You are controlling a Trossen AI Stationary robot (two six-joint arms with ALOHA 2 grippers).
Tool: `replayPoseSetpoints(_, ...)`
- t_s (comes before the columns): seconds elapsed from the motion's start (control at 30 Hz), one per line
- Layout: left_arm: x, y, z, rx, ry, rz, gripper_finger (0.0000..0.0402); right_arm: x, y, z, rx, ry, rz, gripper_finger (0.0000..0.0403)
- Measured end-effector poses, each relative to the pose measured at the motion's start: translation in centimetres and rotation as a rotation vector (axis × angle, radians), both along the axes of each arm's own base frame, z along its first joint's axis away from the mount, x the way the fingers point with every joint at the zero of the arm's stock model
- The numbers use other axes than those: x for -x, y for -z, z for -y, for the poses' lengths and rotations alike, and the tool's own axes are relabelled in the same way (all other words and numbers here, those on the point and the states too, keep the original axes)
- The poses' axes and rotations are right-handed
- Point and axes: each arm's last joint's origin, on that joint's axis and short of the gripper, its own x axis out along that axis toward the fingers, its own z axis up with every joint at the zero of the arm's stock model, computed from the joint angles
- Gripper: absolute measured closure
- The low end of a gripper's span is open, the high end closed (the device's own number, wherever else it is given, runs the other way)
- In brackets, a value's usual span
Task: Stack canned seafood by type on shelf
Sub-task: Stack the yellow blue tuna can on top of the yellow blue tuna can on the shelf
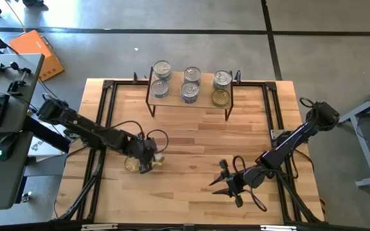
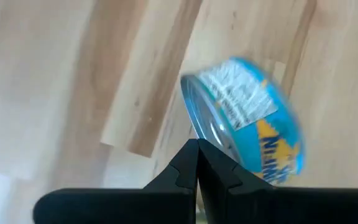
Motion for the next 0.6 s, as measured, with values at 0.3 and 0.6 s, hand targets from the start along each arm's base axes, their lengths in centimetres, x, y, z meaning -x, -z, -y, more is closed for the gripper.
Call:
replayPoseSetpoints(0.3, -0.1, -3.6, 1.5, -0.061, -0.194, 0.086, 0.0388, 0.0, 0.0, 0.0, -0.001, 0.0, 0.0, 0.0261)
replayPoseSetpoints(0.6, -0.4, -4.3, 1.0, 0.099, -0.288, 0.112, 0.0232, 0.0, 0.0, 0.0, 0.0, 0.001, -0.001, 0.0261)
